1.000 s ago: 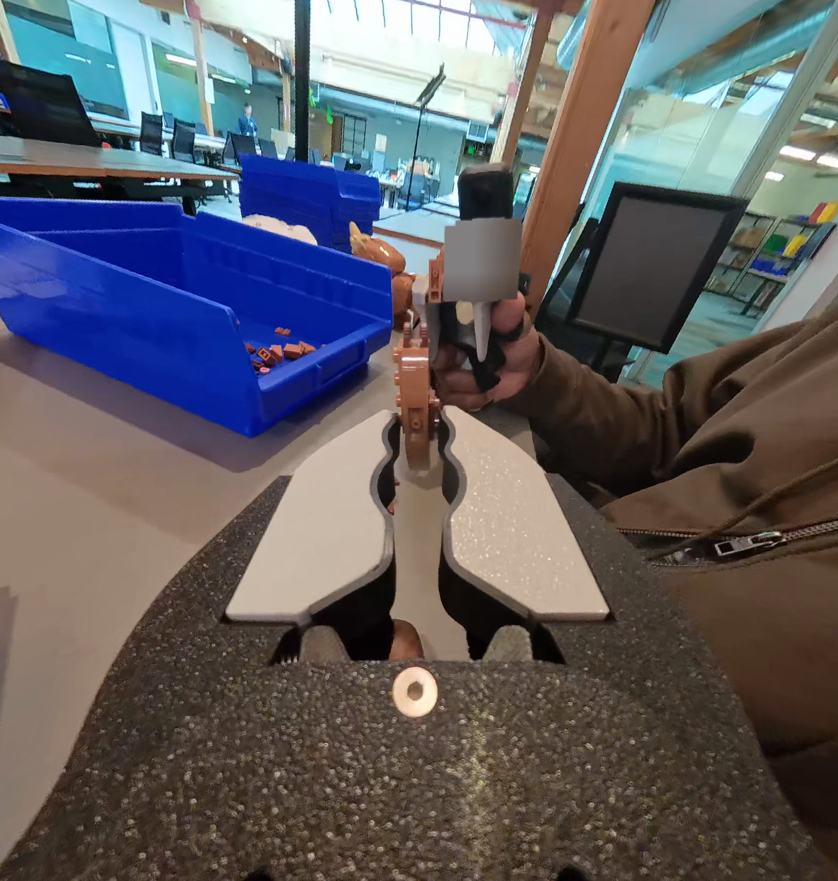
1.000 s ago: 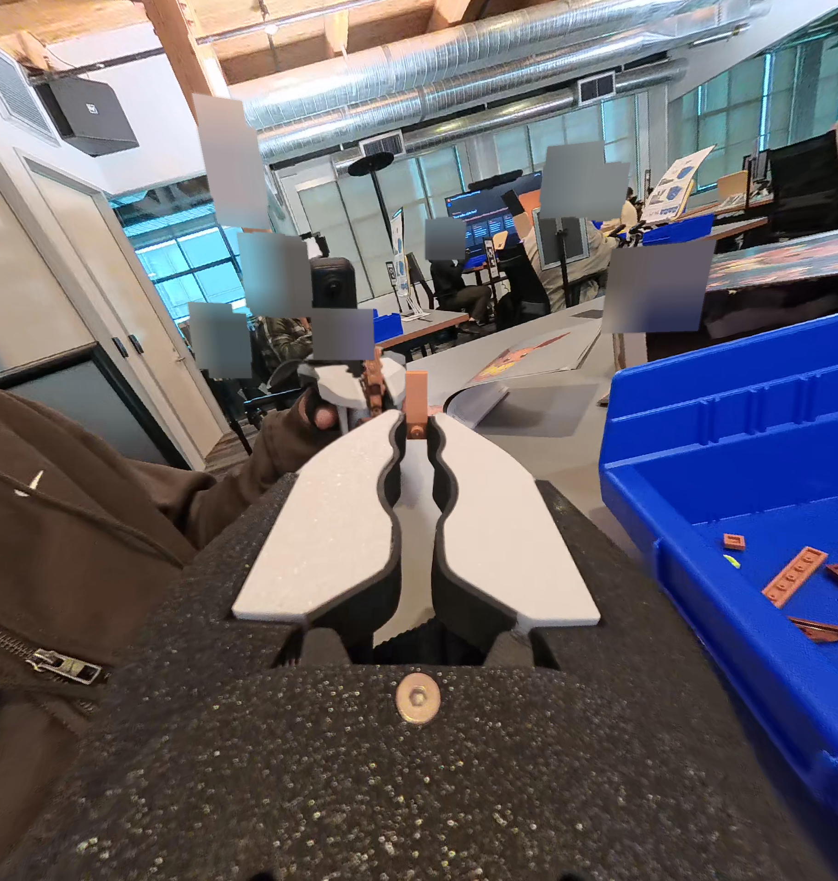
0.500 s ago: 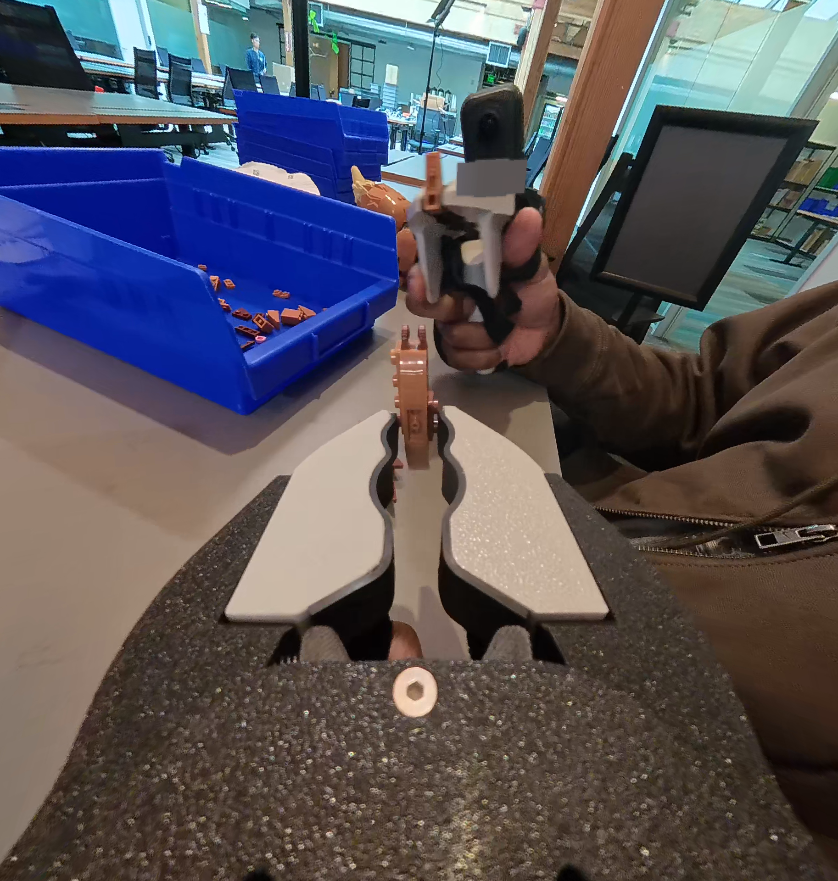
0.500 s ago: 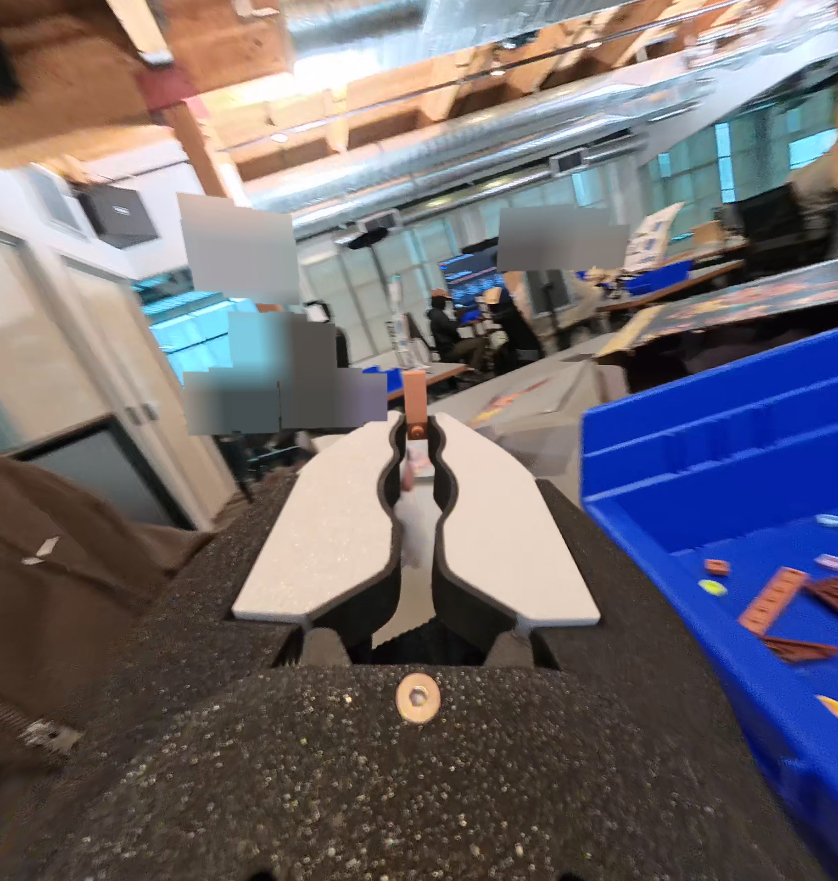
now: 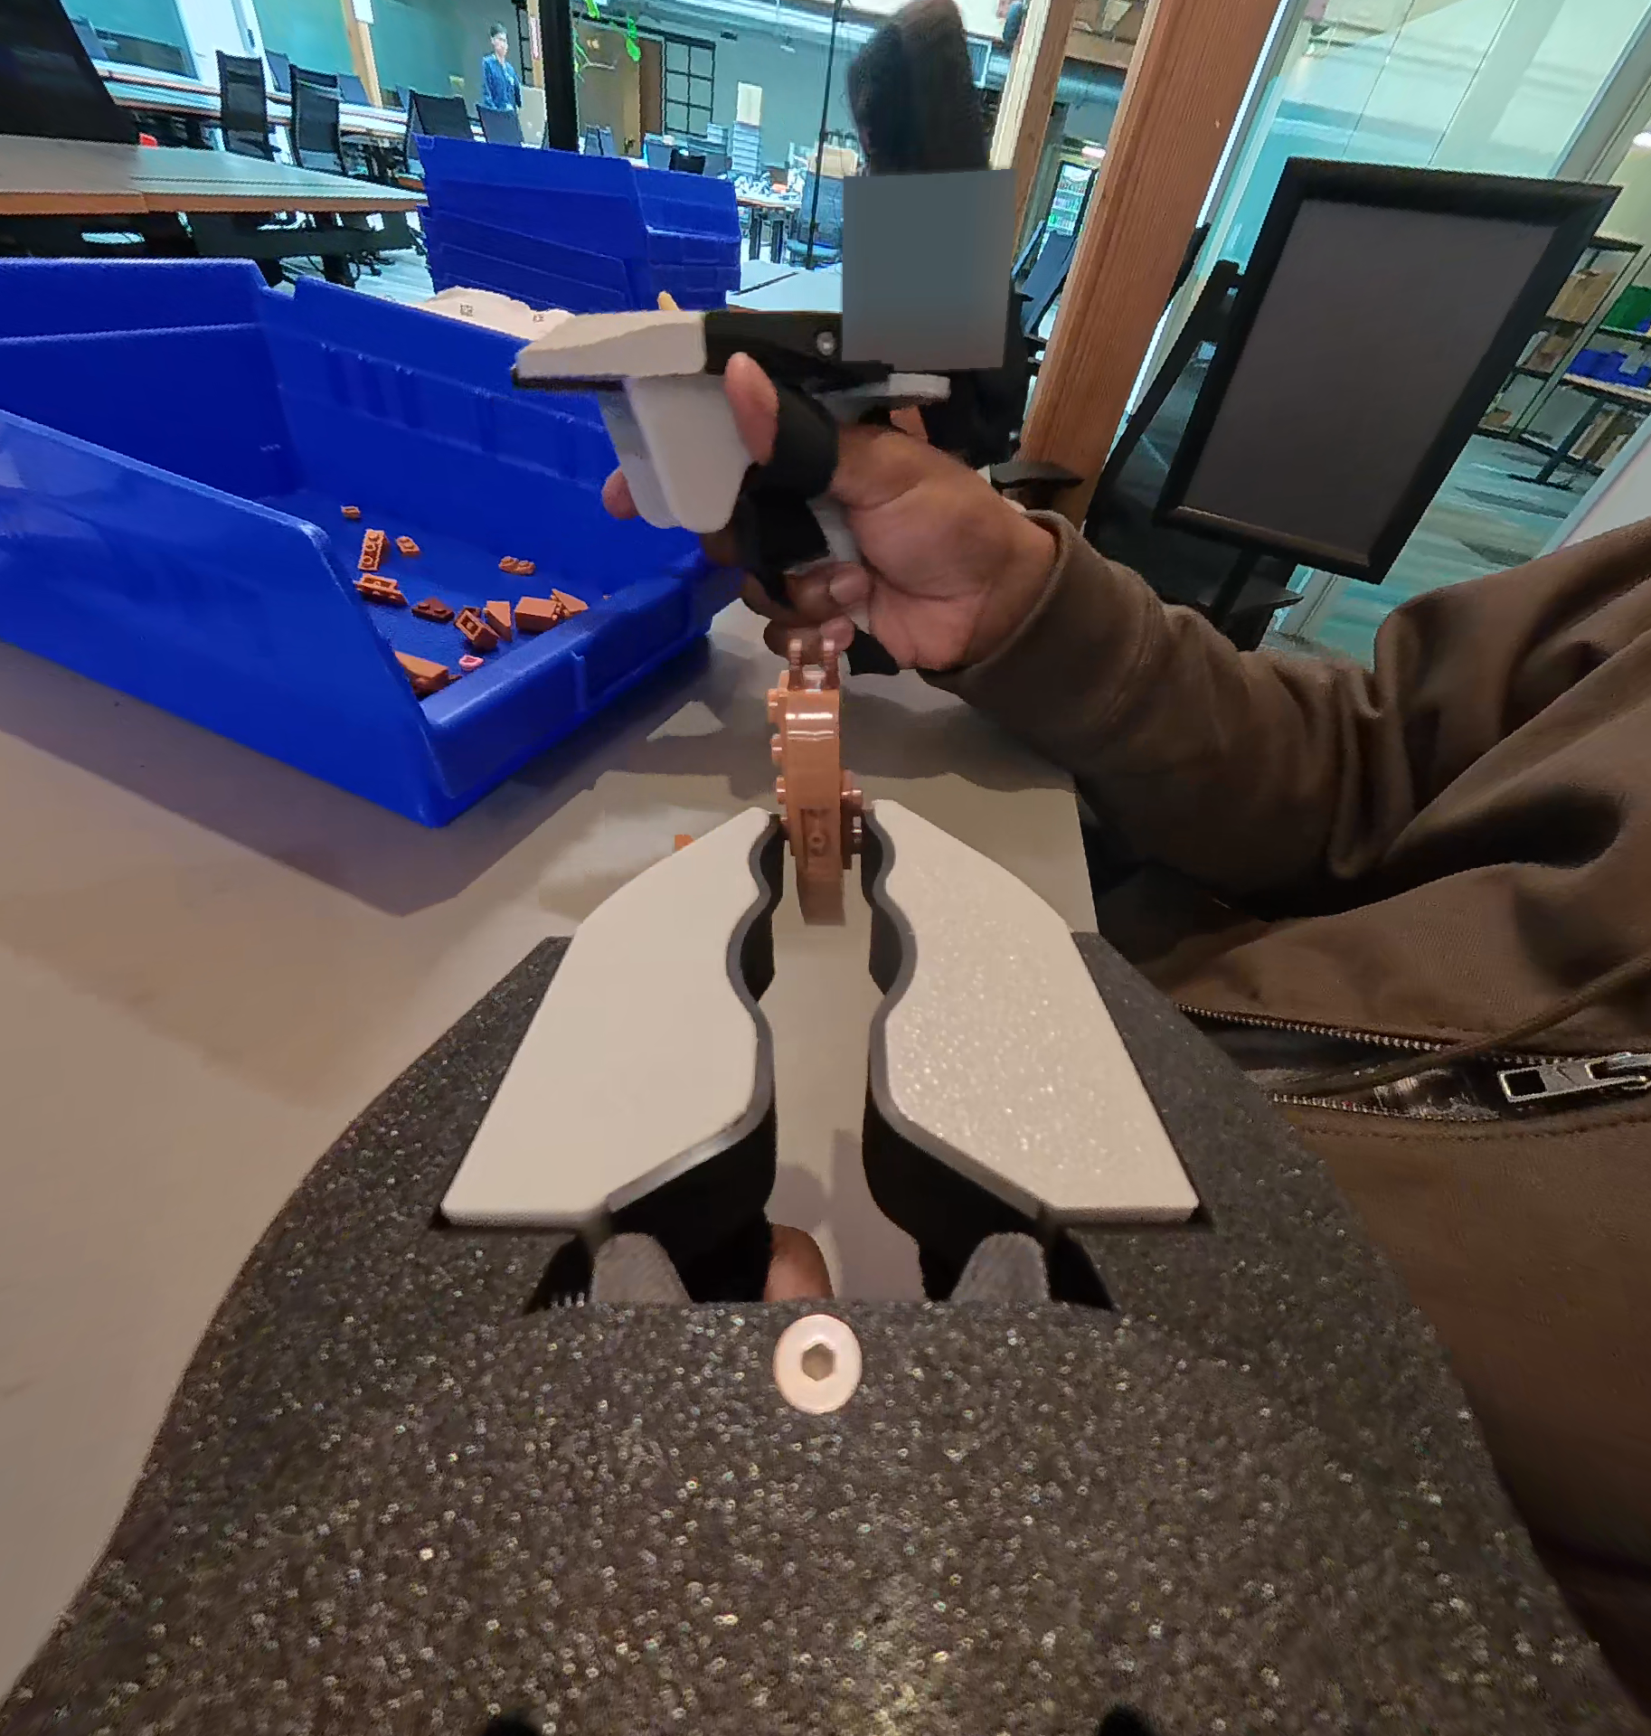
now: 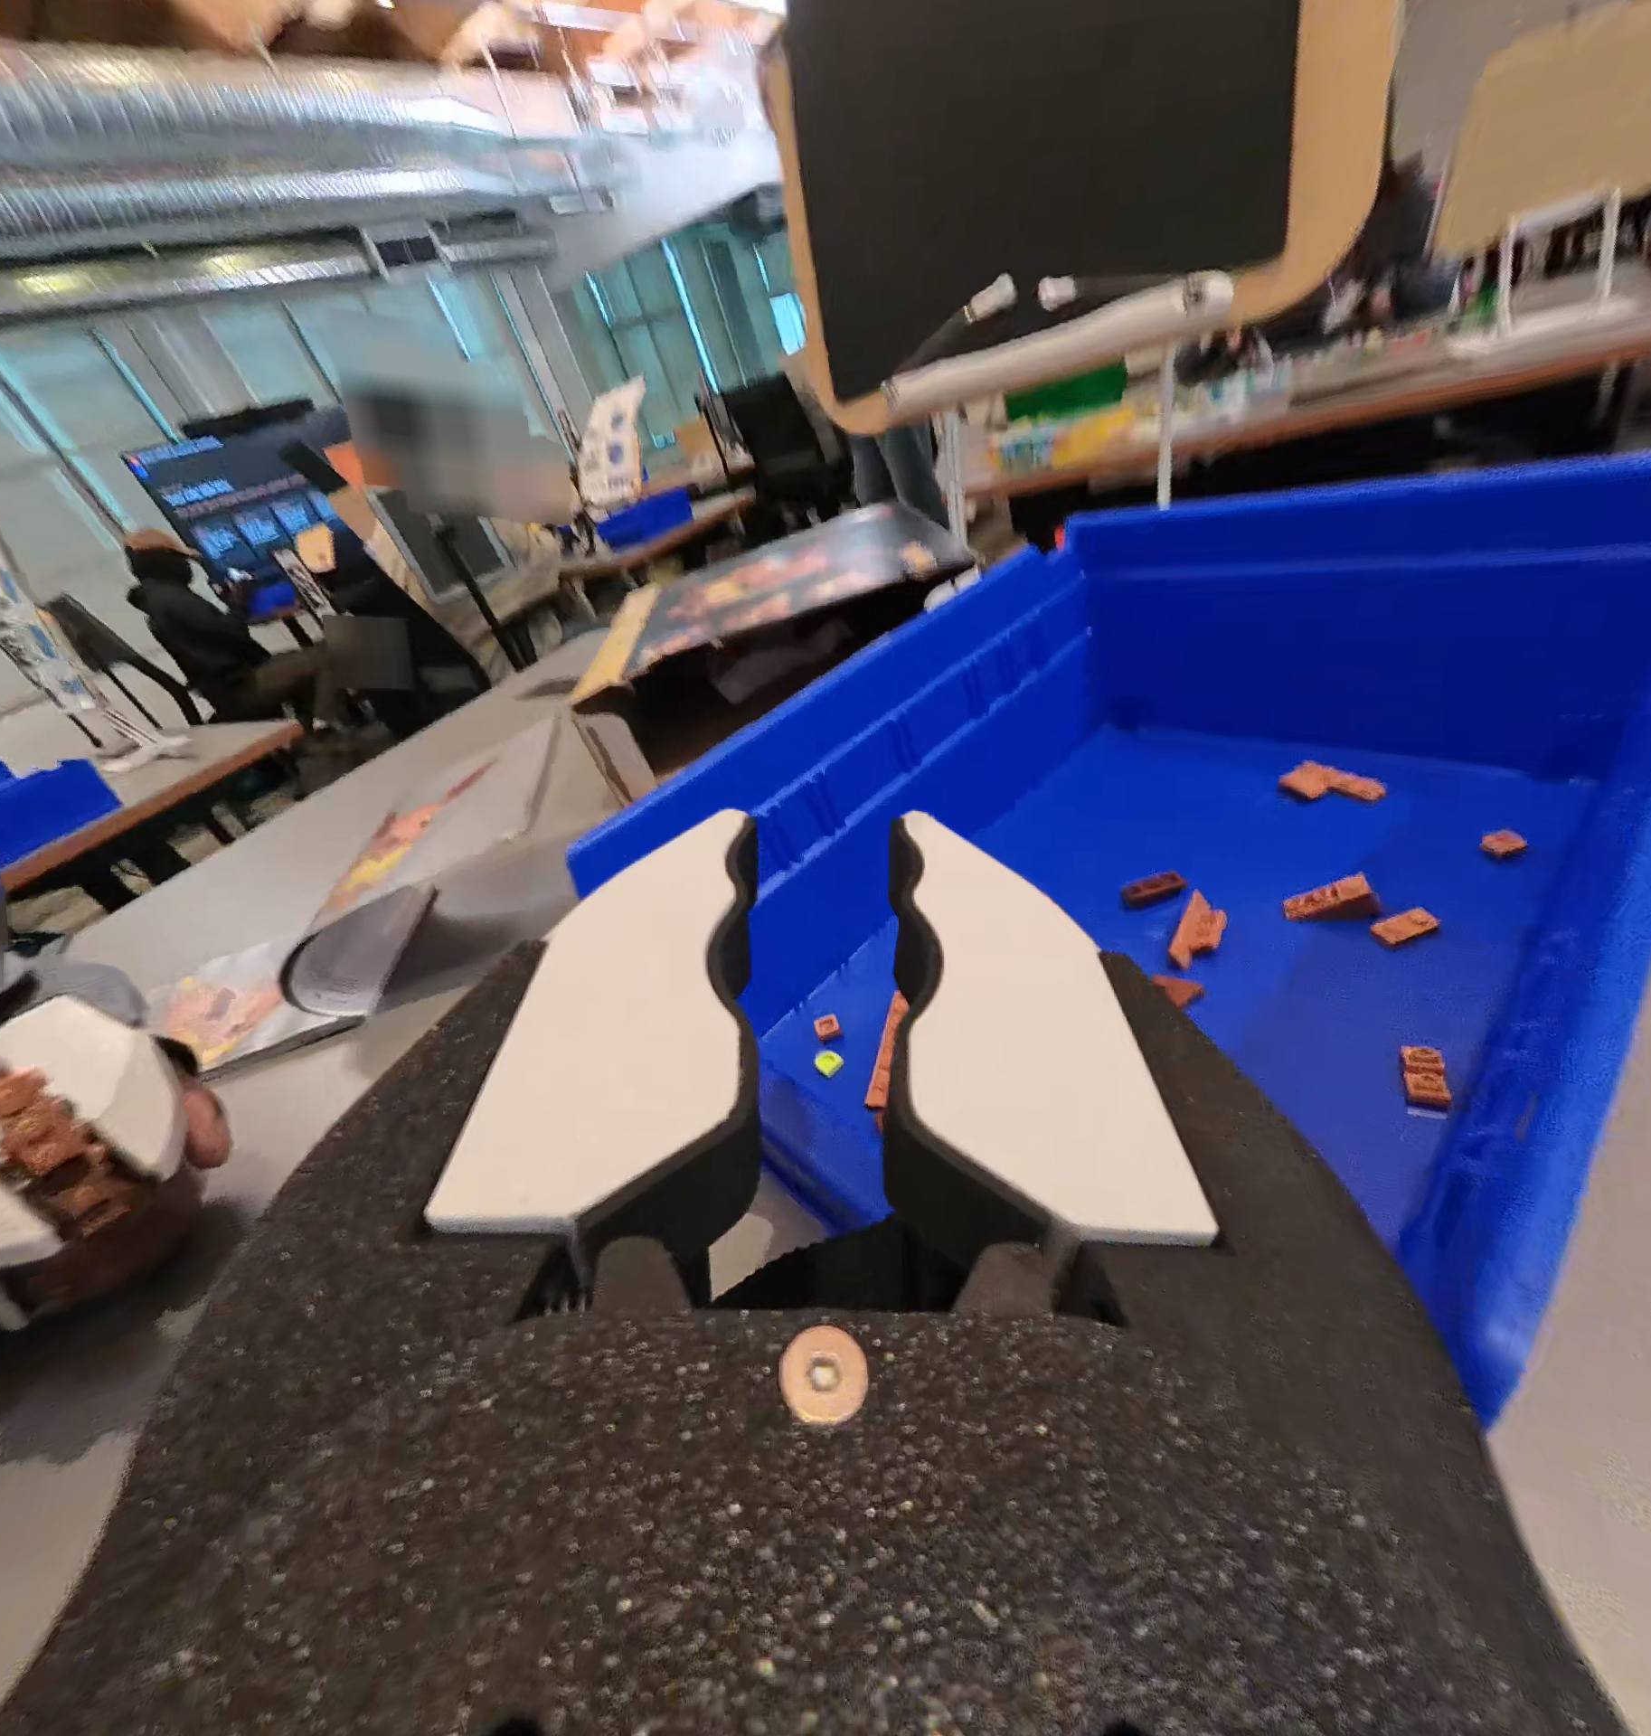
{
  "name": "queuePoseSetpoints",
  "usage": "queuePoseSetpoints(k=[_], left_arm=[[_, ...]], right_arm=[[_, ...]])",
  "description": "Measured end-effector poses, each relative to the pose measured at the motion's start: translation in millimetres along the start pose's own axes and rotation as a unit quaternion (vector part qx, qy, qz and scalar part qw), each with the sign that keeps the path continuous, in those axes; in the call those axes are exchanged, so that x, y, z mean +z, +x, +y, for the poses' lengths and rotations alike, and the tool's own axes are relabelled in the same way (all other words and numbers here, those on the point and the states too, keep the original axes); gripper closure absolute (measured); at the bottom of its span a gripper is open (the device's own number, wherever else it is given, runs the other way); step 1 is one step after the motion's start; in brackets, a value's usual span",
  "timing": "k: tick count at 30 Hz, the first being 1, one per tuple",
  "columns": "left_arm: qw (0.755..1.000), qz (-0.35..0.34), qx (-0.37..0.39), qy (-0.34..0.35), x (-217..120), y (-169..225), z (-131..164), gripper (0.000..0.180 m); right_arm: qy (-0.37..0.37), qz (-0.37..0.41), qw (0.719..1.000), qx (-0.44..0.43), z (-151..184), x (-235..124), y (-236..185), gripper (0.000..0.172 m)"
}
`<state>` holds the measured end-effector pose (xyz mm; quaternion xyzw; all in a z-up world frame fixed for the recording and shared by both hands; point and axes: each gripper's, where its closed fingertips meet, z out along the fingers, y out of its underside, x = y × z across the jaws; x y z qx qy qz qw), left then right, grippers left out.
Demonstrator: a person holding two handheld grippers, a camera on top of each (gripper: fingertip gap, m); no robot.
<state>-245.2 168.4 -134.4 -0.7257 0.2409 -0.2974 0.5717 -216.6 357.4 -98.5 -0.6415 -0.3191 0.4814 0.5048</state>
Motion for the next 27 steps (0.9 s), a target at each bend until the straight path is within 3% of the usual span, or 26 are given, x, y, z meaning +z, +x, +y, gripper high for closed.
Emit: queuePoseSetpoints(k=[4, 10, 15, 27], left_arm=[[1.0, 0.013, -0.005, 0.009, 3, 5, -2, 0.165], [0.999, 0.046, -0.007, 0.021, 9, 16, -6, 0.165], [0.998, 0.054, 0.001, 0.014, 12, 21, -4, 0.165], [0.999, 0.046, 0.003, 0.011, 13, 19, -3, 0.165]], right_arm=[[0.042, -0.126, 0.99, -0.035, -3, -15, -53, 0.152], [-0.031, -0.369, 0.928, -0.044, 40, -36, -155, 0.155], [-0.065, -0.401, 0.912, -0.056, 59, -38, -179, 0.155], [-0.084, -0.414, 0.904, -0.069, 69, -42, -187, 0.157]])
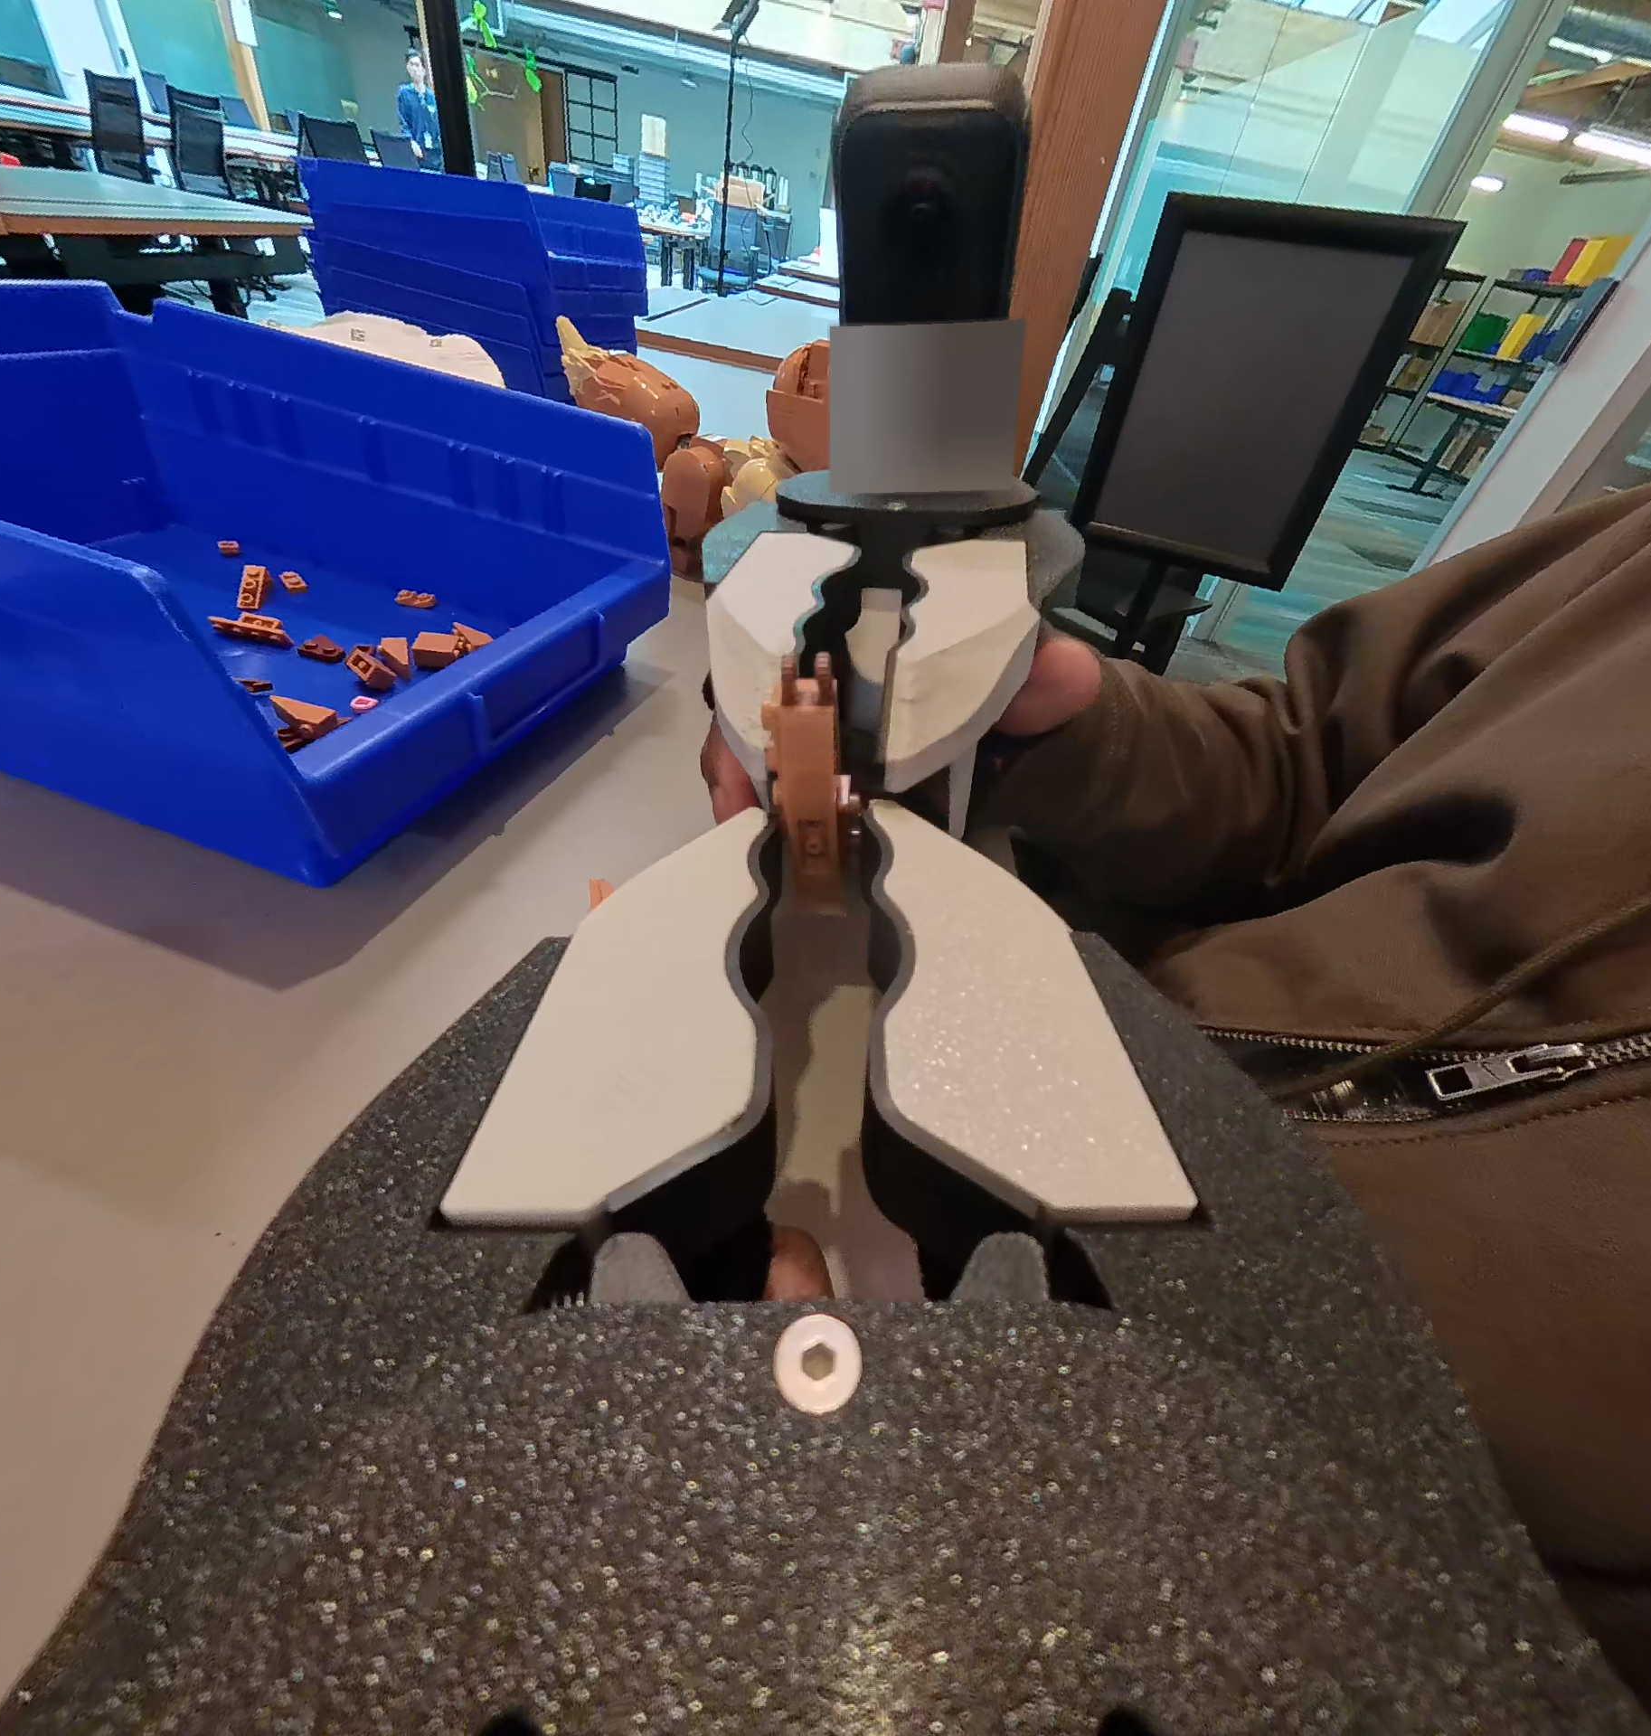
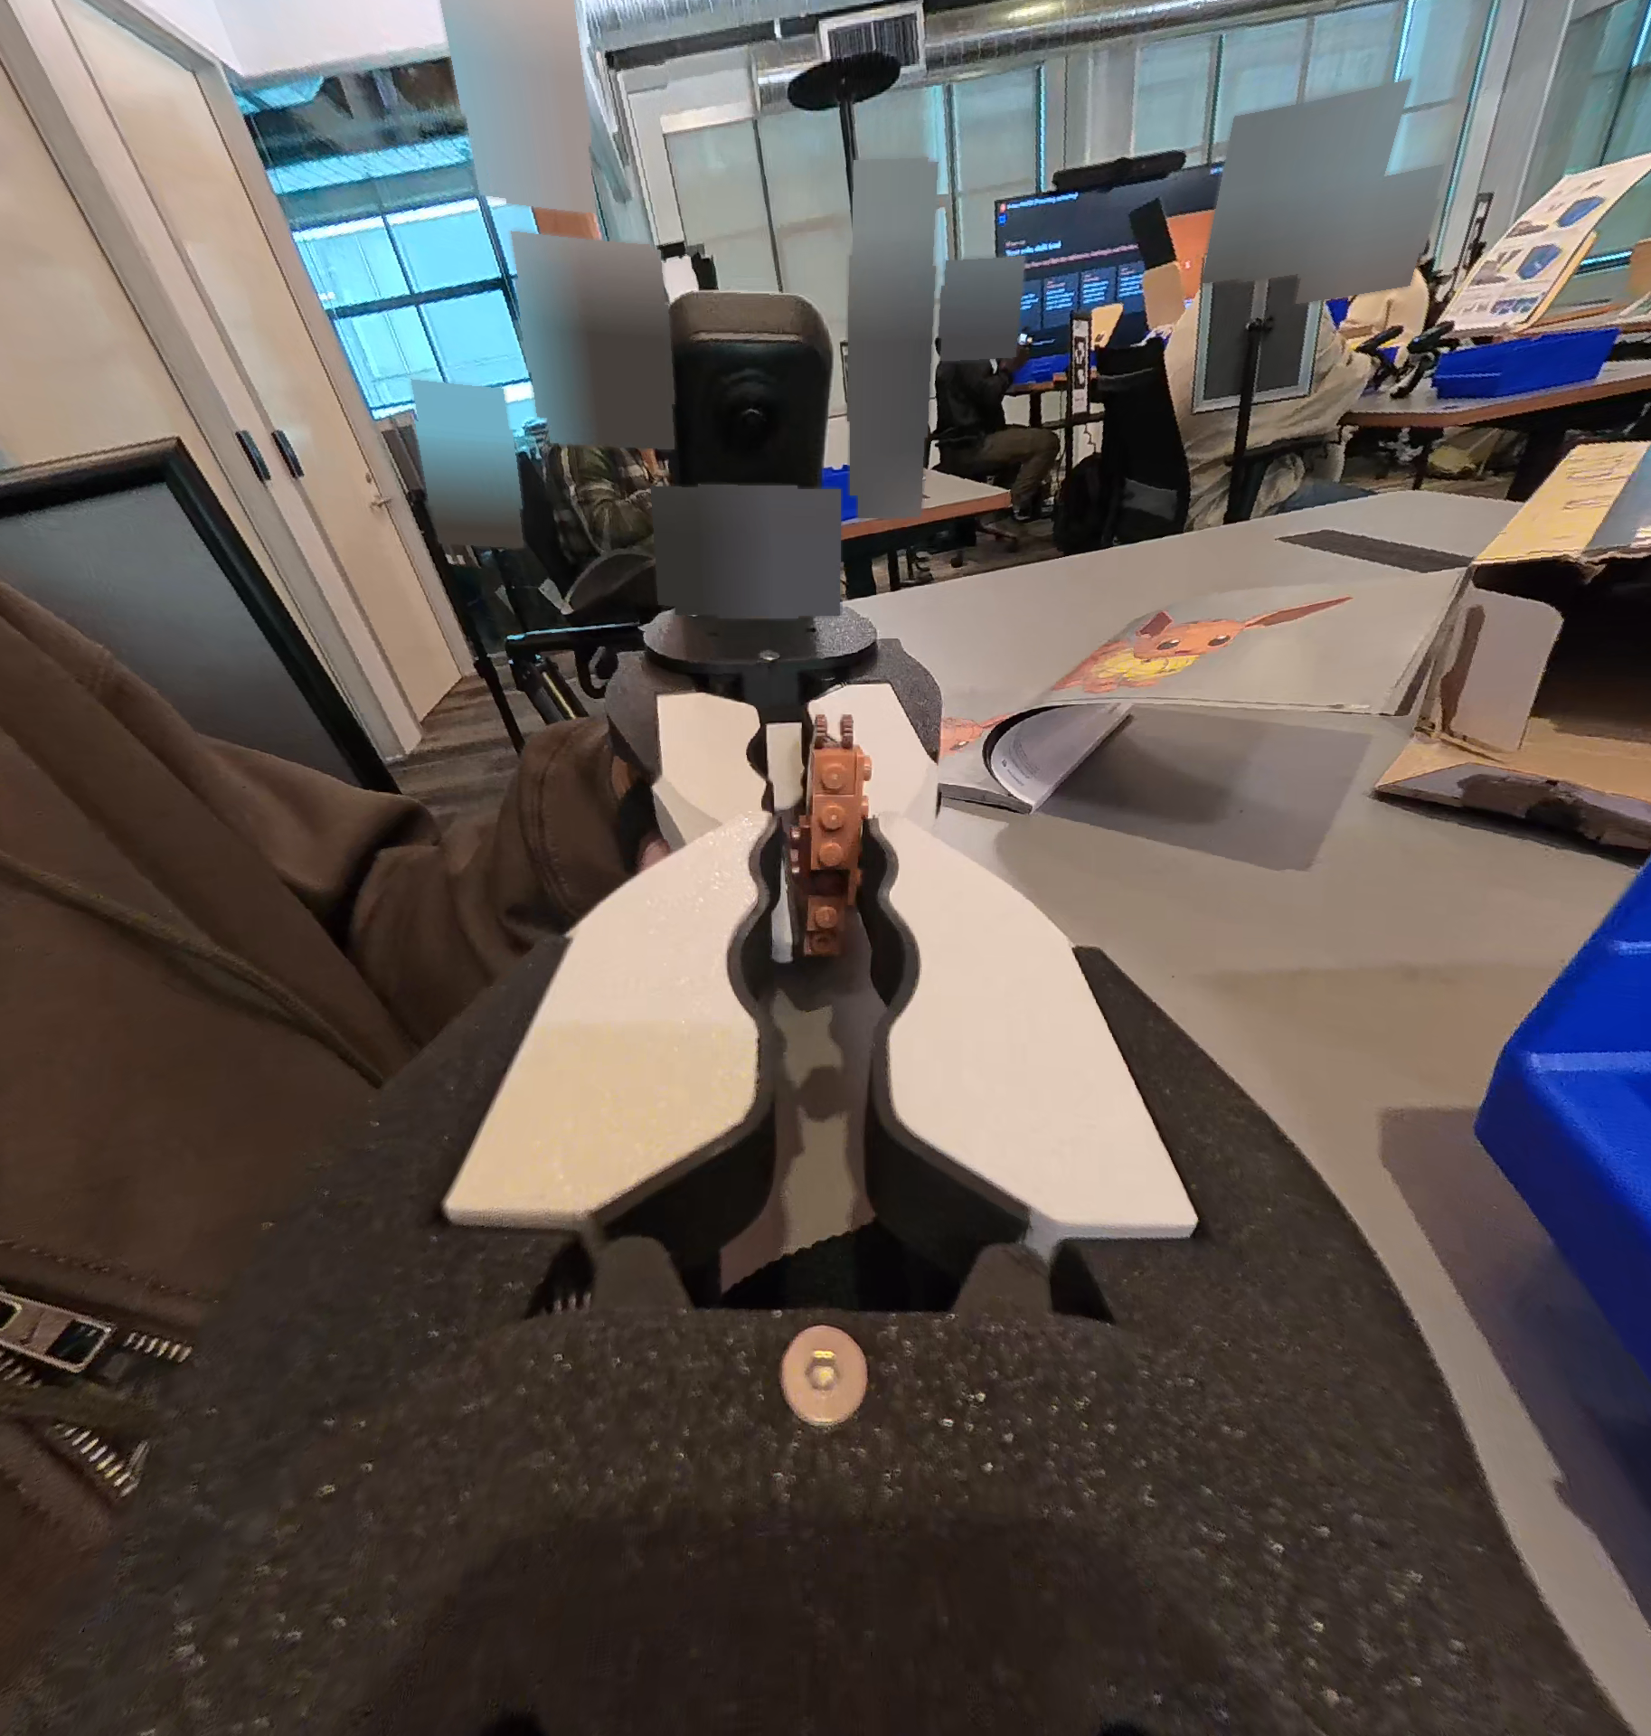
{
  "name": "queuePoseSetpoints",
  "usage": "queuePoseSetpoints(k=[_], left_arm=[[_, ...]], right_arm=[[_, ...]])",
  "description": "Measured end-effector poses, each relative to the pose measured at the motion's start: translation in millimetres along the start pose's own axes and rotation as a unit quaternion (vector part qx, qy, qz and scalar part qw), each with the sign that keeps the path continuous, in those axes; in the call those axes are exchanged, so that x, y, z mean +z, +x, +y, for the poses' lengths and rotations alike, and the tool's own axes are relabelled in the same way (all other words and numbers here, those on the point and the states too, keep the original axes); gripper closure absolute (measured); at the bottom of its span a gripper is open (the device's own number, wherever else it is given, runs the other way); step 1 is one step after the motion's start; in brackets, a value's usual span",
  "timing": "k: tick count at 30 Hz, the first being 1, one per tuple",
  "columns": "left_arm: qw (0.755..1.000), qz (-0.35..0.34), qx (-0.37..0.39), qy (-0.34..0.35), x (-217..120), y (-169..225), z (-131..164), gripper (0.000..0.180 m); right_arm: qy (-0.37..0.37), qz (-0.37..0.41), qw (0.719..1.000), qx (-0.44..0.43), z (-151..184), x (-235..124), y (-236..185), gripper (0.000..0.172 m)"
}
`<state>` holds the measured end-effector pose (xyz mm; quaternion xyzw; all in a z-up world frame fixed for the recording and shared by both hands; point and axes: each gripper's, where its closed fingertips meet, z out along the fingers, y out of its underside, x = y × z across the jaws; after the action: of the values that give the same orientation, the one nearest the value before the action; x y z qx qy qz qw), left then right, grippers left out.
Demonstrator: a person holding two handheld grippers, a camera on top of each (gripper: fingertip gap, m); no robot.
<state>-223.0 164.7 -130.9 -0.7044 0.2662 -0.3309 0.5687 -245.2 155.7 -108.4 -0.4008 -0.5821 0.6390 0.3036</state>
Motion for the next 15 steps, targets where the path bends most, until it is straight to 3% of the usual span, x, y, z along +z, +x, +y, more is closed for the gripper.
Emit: queuePoseSetpoints(k=[15], left_arm=[[1.0, 0.012, -0.011, 0.007, -2.7, 2.0, -3.0, 0.165]], right_arm=[[0.002, -0.01, 1.0, 0.01, -0.9, -2.3, -0.1, 0.163]])
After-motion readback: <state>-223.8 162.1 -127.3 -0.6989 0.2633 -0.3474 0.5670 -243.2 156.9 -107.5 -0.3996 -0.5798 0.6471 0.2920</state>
